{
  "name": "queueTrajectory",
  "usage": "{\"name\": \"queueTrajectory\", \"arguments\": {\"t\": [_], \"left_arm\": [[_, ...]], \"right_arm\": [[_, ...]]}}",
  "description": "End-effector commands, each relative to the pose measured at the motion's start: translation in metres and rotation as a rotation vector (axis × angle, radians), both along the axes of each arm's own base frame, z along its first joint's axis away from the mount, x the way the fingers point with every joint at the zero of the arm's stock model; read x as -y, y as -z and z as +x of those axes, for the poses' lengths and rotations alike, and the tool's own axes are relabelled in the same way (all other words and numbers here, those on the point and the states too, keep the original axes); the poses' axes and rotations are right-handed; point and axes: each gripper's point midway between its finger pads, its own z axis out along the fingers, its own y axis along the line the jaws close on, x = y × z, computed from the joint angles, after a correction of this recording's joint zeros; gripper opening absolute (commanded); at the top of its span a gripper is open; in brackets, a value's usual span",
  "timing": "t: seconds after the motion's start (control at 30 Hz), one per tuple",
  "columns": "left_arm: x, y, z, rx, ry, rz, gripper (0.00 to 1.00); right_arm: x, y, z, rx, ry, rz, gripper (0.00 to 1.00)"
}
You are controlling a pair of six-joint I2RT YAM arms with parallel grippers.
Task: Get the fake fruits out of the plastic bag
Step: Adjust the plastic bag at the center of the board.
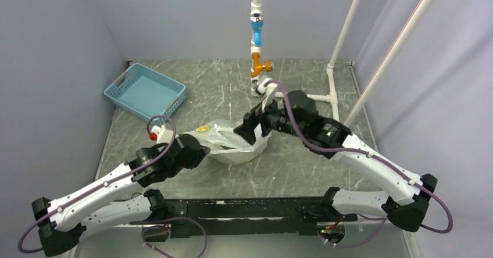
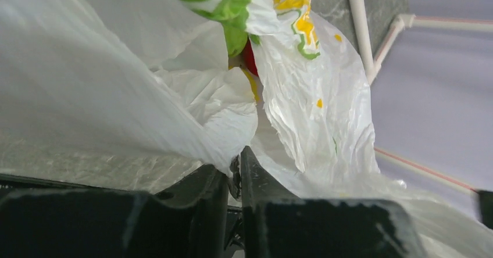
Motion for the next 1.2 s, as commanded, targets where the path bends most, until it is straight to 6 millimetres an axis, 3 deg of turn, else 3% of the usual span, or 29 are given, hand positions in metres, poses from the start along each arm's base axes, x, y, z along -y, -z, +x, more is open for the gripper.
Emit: {"name": "queueTrajectory", "arguments": {"t": [0.0,0.1,0.17,0.2,0.27,0.3,0.33,0.37,0.4,0.5,0.63,0.77,0.9,0.93,1.0,1.07,1.17], "left_arm": [[0.019,-0.014,0.006,0.128,0.106,-0.077,0.14],[0.021,-0.008,0.003,0.140,0.143,-0.068,0.04],[0.020,-0.001,0.001,0.137,0.160,-0.048,0.00],[0.020,0.002,0.000,0.134,0.168,-0.043,0.00],[0.022,0.013,-0.003,0.133,0.200,-0.036,0.00],[0.025,0.017,-0.004,0.138,0.221,-0.037,0.00],[0.027,0.022,-0.006,0.140,0.241,-0.038,0.00],[0.030,0.025,-0.007,0.146,0.259,-0.041,0.00],[0.032,0.029,-0.008,0.154,0.278,-0.047,0.00],[0.037,0.042,-0.013,0.162,0.322,-0.060,0.00],[0.038,0.052,-0.018,0.171,0.359,-0.068,0.00],[0.036,0.054,-0.020,0.179,0.368,-0.065,0.00],[0.035,0.053,-0.020,0.180,0.366,-0.069,0.00],[0.036,0.053,-0.021,0.181,0.369,-0.072,0.00],[0.037,0.052,-0.021,0.180,0.372,-0.075,0.00],[0.039,0.048,-0.021,0.184,0.381,-0.075,0.00],[0.037,0.047,-0.022,0.177,0.387,-0.061,0.00]], "right_arm": [[-0.019,0.024,-0.028,-0.005,-0.084,0.021,0.98],[-0.018,0.048,-0.042,-0.003,-0.071,-0.007,0.88],[-0.002,0.065,-0.038,-0.005,0.030,-0.029,0.76],[0.010,0.075,-0.033,-0.019,0.101,-0.032,0.65],[0.036,0.091,-0.028,-0.065,0.239,-0.003,0.30],[0.049,0.108,-0.029,-0.109,0.303,-0.002,0.13],[0.060,0.111,-0.030,-0.143,0.354,0.030,0.05],[0.068,0.123,-0.035,-0.184,0.377,0.051,0.03],[0.071,0.129,-0.041,-0.211,0.372,0.080,0.04],[0.075,0.122,-0.056,-0.236,0.317,0.177,0.10],[0.077,0.084,-0.062,-0.141,0.229,0.120,0.44],[0.080,0.043,-0.048,-0.031,0.227,-0.042,0.78],[0.043,0.006,-0.039,0.097,0.083,-0.112,0.92],[0.031,0.003,-0.037,0.109,0.049,-0.126,0.97],[0.005,0.000,-0.032,0.129,-0.018,-0.160,0.99],[-0.015,0.006,-0.019,0.143,-0.029,-0.213,0.99],[-0.036,0.034,0.007,0.129,0.024,-0.294,0.99]]}}
